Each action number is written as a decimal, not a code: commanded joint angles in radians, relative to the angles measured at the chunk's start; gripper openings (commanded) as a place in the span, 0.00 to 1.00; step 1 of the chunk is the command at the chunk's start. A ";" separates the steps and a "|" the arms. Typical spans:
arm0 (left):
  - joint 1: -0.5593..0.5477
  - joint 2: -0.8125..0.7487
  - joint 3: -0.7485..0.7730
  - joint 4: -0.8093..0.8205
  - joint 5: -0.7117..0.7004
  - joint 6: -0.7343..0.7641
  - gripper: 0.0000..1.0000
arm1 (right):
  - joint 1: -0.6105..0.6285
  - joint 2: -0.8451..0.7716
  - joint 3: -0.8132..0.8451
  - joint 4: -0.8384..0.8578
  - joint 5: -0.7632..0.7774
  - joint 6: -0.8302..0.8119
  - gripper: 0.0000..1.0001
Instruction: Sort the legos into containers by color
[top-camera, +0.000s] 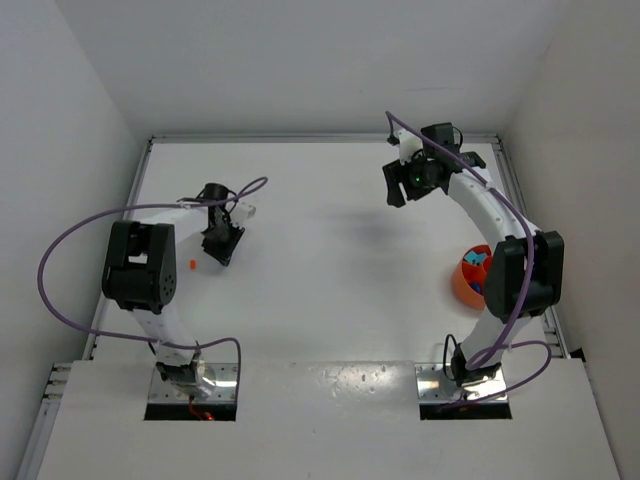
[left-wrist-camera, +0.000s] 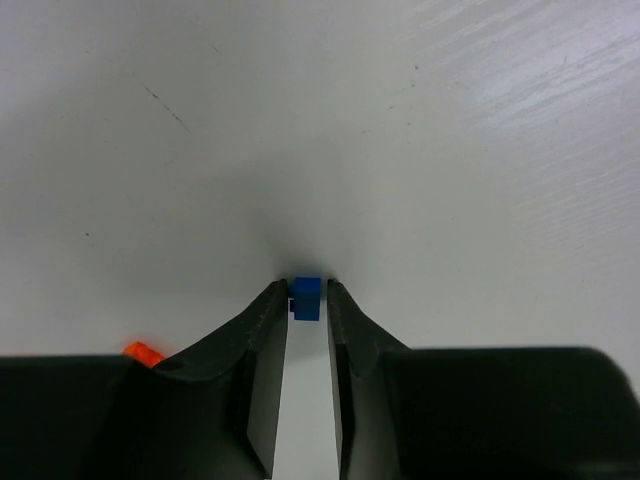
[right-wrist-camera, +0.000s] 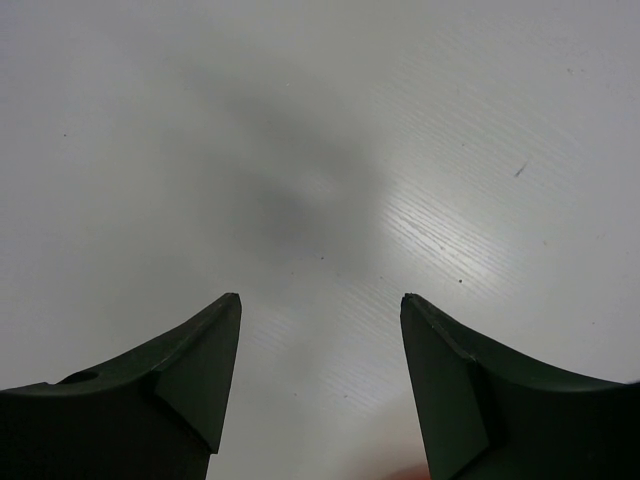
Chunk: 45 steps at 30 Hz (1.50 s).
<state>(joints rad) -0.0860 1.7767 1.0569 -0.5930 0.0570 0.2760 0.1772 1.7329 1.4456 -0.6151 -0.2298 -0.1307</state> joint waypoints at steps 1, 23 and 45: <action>-0.009 0.066 -0.008 0.058 0.006 -0.006 0.27 | 0.001 -0.003 0.016 0.015 -0.038 0.011 0.65; 0.098 0.019 0.150 -0.028 0.700 -0.168 0.00 | 0.059 -0.133 -0.247 0.342 -0.479 0.055 0.59; 0.126 0.101 0.126 0.105 1.426 -0.500 0.00 | 0.357 0.114 -0.197 0.805 -0.566 0.177 0.61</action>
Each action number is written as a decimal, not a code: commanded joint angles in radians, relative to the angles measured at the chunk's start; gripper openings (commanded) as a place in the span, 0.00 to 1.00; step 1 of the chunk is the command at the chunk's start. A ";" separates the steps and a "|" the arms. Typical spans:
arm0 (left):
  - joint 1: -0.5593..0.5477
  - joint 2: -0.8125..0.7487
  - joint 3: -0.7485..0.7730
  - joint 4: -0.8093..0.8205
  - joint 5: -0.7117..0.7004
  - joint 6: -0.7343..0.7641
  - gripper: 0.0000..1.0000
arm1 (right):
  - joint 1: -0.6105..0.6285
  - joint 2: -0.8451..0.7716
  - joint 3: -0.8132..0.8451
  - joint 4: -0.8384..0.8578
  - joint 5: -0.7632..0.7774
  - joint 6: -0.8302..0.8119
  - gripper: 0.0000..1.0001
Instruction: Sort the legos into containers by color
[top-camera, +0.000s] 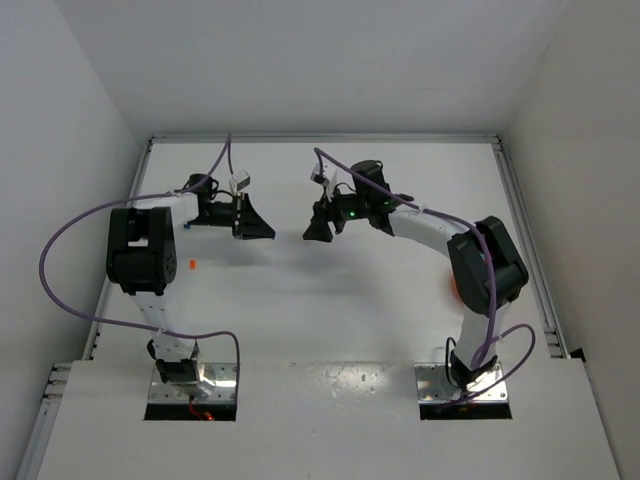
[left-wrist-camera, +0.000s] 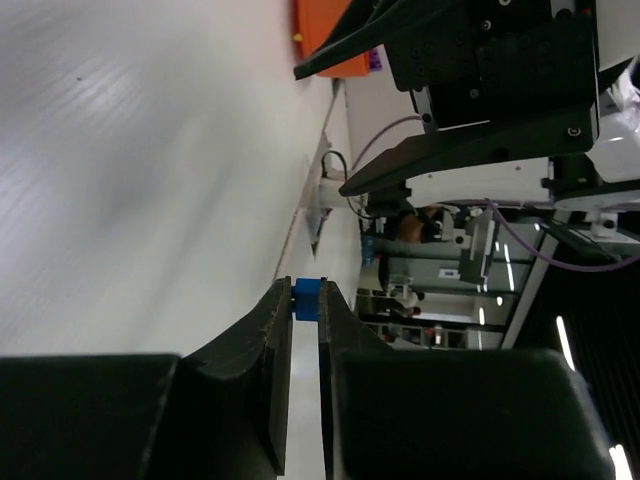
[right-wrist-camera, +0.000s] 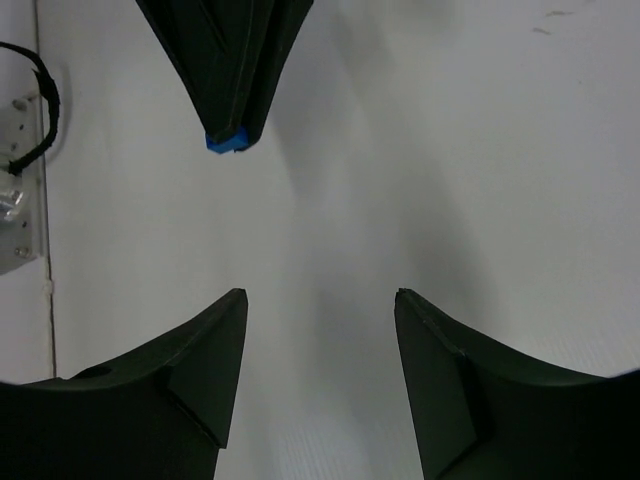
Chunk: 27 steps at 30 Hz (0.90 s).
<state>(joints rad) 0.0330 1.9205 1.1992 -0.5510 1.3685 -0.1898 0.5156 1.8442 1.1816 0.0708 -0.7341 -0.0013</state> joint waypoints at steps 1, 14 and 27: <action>0.007 -0.043 -0.016 0.097 0.128 -0.066 0.00 | 0.029 0.003 0.067 0.132 -0.082 0.047 0.60; -0.002 -0.043 -0.039 0.132 0.173 -0.125 0.00 | 0.081 0.061 0.136 0.103 -0.174 -0.052 0.67; -0.044 -0.043 -0.049 0.132 0.193 -0.125 0.00 | 0.118 0.079 0.127 0.093 -0.154 -0.135 0.59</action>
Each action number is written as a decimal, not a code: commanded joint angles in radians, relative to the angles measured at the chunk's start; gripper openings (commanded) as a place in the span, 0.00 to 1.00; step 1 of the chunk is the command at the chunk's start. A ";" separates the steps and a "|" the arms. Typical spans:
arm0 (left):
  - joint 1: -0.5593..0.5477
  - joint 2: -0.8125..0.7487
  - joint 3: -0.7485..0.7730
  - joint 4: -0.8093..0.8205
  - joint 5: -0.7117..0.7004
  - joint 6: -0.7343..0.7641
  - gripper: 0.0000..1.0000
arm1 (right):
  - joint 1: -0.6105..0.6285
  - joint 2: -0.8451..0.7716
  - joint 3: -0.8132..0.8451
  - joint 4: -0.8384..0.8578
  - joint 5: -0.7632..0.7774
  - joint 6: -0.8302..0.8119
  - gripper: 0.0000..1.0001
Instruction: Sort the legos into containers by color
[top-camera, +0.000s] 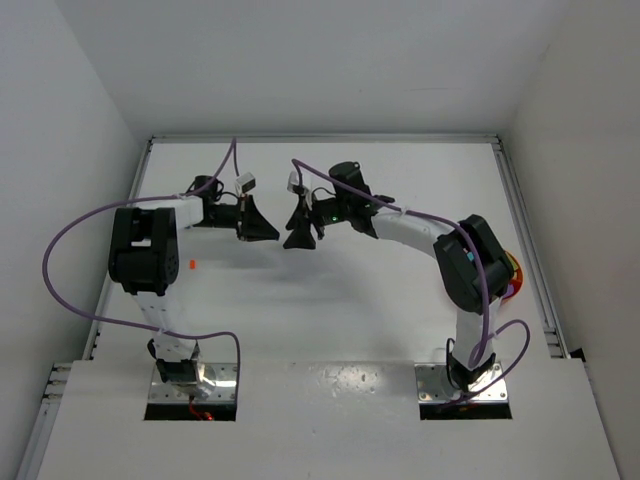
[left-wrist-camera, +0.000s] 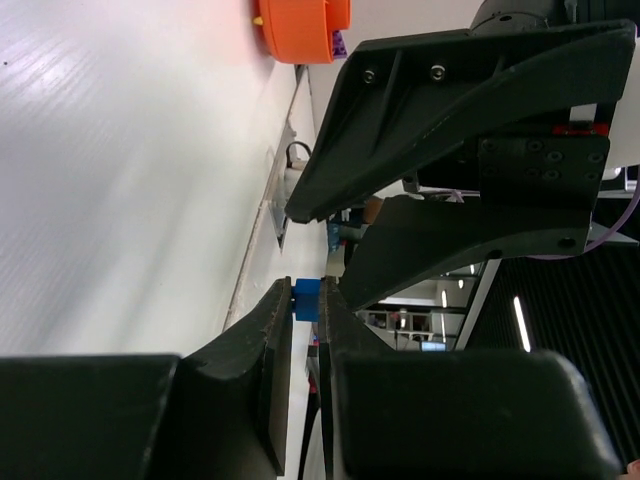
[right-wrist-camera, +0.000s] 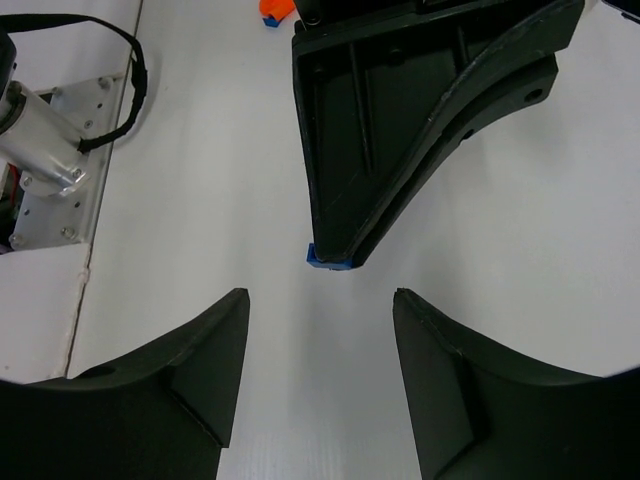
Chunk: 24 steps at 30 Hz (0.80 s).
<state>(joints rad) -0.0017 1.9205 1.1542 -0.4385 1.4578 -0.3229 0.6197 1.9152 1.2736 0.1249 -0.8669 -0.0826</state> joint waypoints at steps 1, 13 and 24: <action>-0.018 -0.043 -0.004 0.020 0.104 0.008 0.00 | 0.014 0.008 0.035 0.039 -0.021 -0.054 0.59; -0.027 -0.052 -0.013 0.029 0.095 -0.001 0.00 | 0.032 0.018 0.035 0.061 0.034 -0.045 0.49; -0.037 -0.052 -0.013 0.029 0.085 -0.001 0.00 | 0.041 0.027 0.044 0.061 0.043 -0.045 0.48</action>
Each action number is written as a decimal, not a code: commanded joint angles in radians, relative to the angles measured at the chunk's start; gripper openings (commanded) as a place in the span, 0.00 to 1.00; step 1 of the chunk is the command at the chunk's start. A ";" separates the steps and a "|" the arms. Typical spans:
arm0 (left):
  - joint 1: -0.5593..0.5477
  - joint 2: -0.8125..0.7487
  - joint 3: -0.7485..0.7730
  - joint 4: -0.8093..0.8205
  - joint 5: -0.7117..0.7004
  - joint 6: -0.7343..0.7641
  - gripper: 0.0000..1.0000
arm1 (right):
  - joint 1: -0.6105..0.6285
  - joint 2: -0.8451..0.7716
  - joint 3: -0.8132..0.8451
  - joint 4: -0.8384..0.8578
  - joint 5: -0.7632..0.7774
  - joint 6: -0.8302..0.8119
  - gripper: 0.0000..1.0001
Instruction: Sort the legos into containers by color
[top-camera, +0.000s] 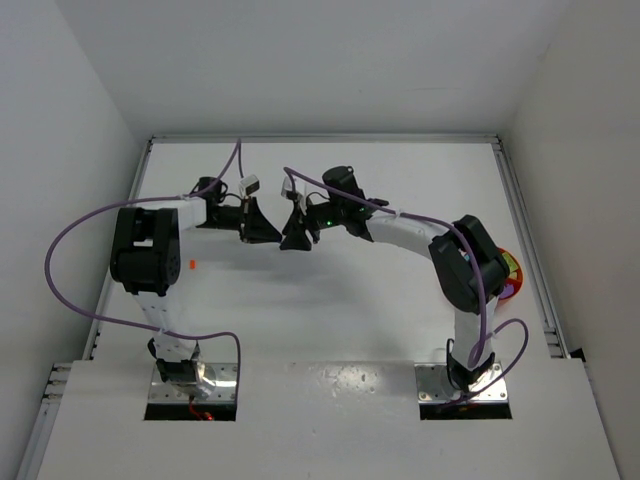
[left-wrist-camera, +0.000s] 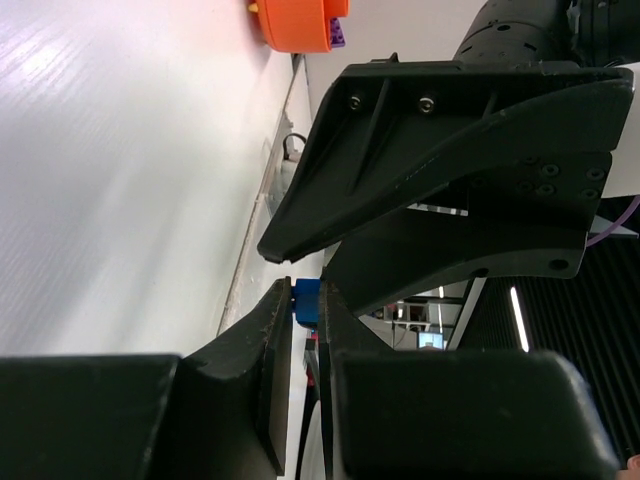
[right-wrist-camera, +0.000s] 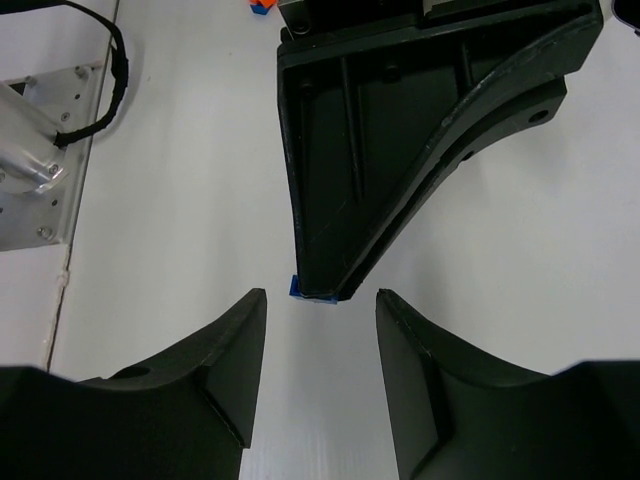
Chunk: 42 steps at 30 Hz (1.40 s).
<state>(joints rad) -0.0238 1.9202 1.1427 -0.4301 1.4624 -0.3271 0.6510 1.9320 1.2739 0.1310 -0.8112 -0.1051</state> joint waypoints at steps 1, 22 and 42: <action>-0.015 -0.052 -0.001 0.021 0.081 0.003 0.00 | 0.010 0.010 0.044 0.055 -0.013 -0.022 0.48; -0.033 -0.033 0.008 0.021 0.015 -0.006 0.00 | 0.010 0.010 0.044 0.084 -0.003 0.019 0.35; -0.033 -0.033 0.008 0.021 -0.025 -0.006 0.40 | 0.010 0.001 0.035 0.093 0.016 0.028 0.10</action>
<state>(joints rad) -0.0444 1.9202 1.1427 -0.4133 1.4155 -0.3447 0.6521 1.9472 1.2743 0.1440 -0.7959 -0.0681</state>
